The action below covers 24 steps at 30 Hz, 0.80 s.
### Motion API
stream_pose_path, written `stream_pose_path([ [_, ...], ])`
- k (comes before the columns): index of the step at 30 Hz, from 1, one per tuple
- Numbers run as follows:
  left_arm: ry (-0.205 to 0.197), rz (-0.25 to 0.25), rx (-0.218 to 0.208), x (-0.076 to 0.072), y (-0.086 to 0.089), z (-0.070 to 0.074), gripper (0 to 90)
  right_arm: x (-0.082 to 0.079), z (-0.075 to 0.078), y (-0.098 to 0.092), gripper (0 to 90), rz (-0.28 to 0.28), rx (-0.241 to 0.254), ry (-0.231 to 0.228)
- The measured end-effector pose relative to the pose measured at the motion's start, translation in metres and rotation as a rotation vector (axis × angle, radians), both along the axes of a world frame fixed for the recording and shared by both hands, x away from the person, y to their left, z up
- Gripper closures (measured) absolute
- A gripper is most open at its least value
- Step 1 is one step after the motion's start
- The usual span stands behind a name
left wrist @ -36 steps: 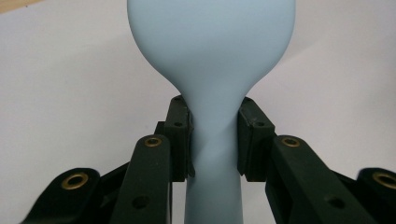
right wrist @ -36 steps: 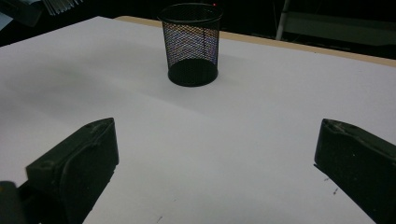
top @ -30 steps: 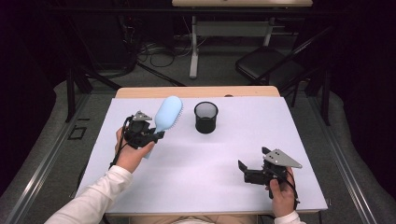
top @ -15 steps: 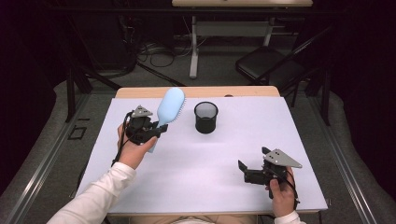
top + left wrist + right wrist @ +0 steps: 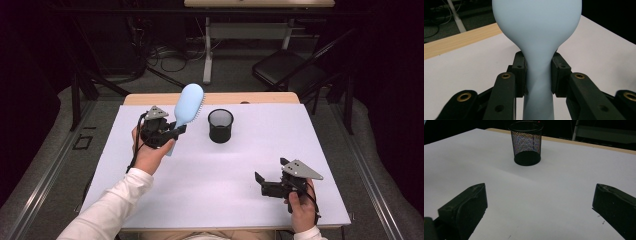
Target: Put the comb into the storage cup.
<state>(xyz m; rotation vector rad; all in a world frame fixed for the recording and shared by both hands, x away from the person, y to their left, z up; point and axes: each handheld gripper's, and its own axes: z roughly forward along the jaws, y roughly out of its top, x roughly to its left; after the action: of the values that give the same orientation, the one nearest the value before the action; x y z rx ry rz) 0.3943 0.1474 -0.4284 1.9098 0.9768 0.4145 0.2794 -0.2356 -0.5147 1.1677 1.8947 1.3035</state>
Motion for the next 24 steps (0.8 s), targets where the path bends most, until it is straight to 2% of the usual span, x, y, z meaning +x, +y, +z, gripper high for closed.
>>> stream_pose_path([
  [10, -0.028, 0.001, -0.013, 0.0050, -0.0067, 0.0056, 69.7, 0.0003, -0.0002, -0.0002, 0.0, -0.002, 0.003, 0.005],
  [14, -0.040, 0.006, -0.030, 0.0069, -0.0079, 0.0065, 69.7, 0.0005, -0.0006, -0.0002, 0.0, -0.002, 0.002, 0.005],
  [24, -0.054, 0.004, -0.050, 0.0104, -0.0107, 0.0066, 69.7, 0.0019, -0.0019, 0.0000, 0.0, 0.002, -0.003, 0.011],
])
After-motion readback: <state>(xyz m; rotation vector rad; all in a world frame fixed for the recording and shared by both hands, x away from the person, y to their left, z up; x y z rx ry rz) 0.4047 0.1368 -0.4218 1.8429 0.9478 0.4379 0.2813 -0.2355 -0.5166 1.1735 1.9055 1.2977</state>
